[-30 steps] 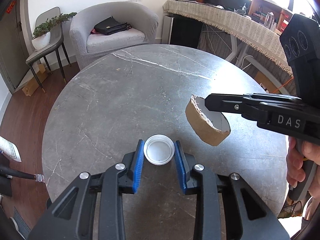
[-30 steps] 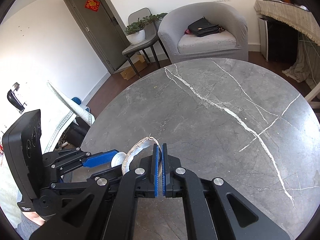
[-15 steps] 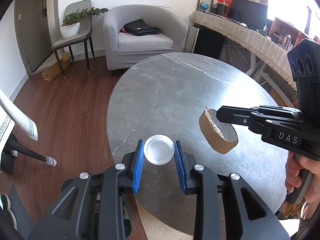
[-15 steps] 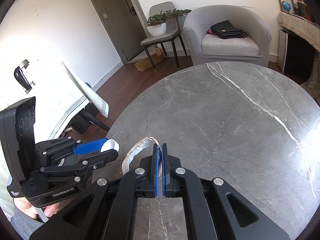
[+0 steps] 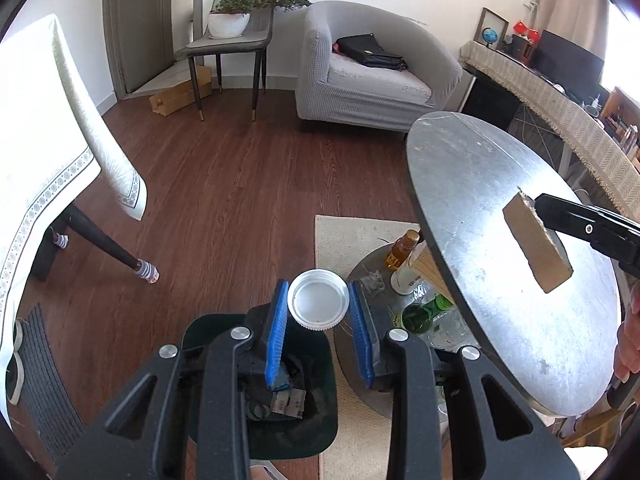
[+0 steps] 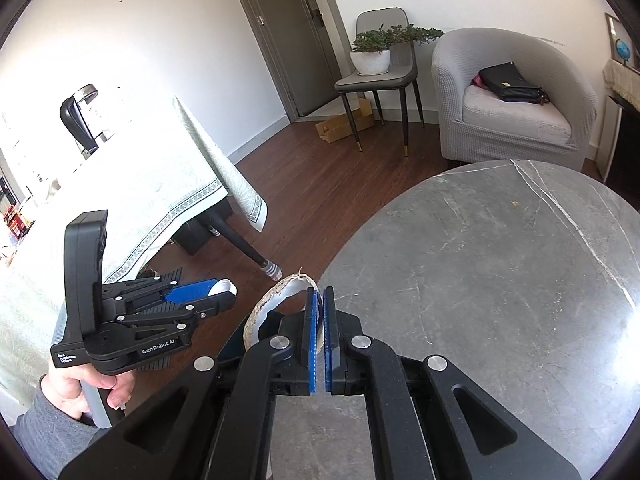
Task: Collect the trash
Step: 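Carry the white cap and tape roll over the green bin with both tools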
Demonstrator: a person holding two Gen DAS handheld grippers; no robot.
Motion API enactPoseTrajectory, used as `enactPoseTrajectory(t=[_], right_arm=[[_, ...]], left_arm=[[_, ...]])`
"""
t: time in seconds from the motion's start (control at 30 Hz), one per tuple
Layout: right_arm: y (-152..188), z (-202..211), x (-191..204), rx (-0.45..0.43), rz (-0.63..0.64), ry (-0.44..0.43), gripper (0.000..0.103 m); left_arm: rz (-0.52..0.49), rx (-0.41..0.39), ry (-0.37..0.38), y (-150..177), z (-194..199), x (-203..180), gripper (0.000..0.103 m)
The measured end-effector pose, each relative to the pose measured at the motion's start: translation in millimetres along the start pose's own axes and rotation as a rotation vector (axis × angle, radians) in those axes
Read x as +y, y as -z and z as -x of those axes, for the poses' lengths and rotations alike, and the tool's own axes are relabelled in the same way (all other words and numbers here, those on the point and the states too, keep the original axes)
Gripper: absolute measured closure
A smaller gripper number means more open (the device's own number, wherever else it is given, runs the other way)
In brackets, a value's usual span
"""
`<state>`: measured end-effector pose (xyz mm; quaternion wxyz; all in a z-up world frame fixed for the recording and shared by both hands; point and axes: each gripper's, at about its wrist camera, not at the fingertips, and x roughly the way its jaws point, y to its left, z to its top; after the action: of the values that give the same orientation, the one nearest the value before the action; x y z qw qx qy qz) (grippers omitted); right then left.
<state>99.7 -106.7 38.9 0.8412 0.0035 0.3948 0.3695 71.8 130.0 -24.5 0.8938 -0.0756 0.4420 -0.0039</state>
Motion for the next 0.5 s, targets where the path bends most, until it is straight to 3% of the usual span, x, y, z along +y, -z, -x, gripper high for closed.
enactPoseTrajectory(t=[0.5], right_arm=[[-6, -59, 57, 0.077, 0.078, -0.047, 0.101]], left_arm=[[0.026, 0.168, -0.040, 49, -45, 47, 0.070]])
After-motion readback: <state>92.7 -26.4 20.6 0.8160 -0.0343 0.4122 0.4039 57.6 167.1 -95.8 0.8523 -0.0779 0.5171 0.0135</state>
